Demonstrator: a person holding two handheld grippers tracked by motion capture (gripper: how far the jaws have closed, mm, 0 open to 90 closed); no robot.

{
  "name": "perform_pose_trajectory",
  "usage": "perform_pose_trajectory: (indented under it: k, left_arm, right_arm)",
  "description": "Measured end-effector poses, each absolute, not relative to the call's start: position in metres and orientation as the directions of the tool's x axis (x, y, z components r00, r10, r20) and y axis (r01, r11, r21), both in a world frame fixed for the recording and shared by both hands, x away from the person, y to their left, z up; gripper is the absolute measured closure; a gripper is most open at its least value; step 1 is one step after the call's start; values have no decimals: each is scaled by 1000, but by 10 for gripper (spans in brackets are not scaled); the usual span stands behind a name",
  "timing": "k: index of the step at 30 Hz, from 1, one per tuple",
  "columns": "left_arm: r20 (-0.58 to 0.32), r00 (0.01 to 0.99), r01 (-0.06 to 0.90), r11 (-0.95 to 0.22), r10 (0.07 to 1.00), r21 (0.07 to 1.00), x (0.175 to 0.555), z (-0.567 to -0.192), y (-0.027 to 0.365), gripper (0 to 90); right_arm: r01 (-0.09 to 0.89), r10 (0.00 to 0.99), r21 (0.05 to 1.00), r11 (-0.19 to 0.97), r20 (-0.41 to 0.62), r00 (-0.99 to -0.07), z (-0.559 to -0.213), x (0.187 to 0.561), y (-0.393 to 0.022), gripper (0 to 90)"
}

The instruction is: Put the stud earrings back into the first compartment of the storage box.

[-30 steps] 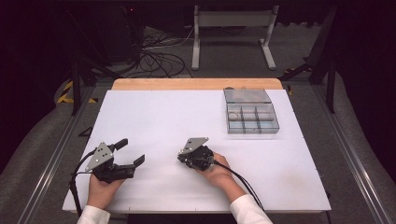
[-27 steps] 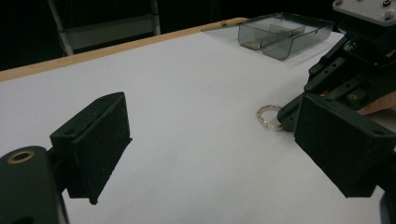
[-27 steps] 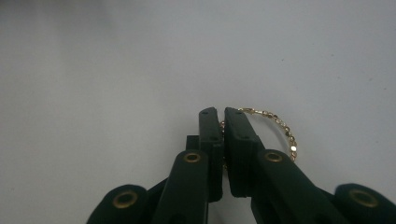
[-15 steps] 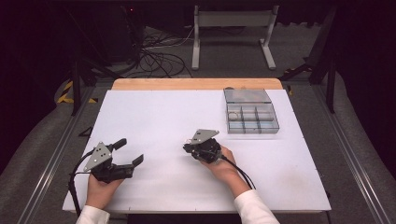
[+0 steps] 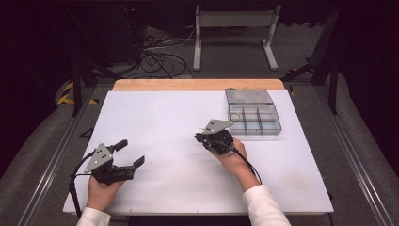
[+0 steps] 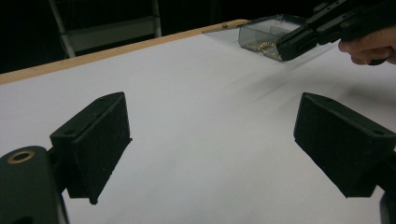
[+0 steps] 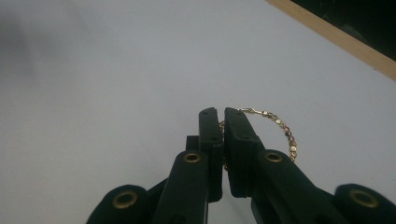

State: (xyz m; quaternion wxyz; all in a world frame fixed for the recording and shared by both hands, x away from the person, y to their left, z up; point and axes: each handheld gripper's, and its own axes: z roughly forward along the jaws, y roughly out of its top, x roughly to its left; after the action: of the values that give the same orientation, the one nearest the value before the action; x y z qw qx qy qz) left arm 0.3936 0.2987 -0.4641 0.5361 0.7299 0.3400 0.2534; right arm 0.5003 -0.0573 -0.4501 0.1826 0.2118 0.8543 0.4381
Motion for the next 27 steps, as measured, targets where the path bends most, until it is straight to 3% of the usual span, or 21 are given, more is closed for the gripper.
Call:
perform_pose_trajectory:
  k: [27]
  left_arm:
    - [3,641,228,-194,768,954,395,-465,300,113]
  right_arm:
    - [303,703,840,451,-124,-700,-425,554,-112,867]
